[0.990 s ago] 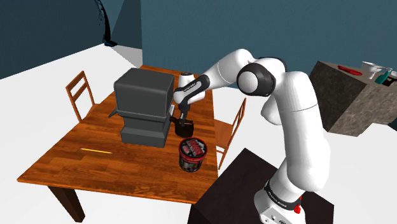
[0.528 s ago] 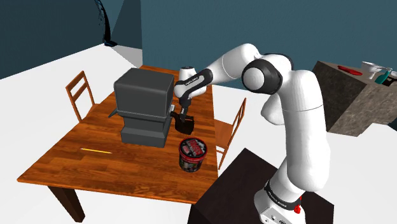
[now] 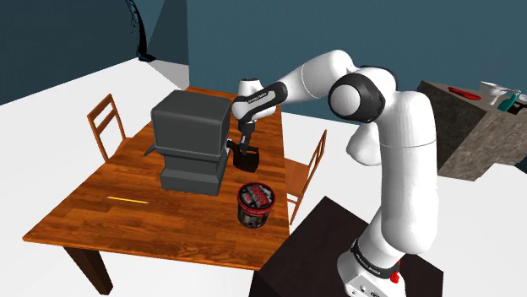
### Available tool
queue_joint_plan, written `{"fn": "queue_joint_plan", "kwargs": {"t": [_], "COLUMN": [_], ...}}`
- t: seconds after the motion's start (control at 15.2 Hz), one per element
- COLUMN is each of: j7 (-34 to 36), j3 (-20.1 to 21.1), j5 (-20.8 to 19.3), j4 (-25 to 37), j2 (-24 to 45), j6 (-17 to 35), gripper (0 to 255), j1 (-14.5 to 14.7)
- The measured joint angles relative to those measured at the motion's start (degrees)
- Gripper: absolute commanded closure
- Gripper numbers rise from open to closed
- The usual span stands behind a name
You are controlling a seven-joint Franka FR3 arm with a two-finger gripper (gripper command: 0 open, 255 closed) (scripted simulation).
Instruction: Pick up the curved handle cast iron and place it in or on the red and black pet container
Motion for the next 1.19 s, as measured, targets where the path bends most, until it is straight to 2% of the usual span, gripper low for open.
{"fn": "queue_joint_plan", "kwargs": {"t": [0.79, 0.99, 1.19], "j7": [0.3, 1.5, 3.5], "j3": [-0.4, -0.5, -0.3], "j5": [-0.8, -1.6, -2.7], "j4": [2.4, -3.1, -11.6], "j2": [-4.7, -9.6, -15.9], "j6": [-7.1, -6.4, -4.1], "gripper": [255, 255, 255], "j1": [0.3, 1.5, 3.0]}}
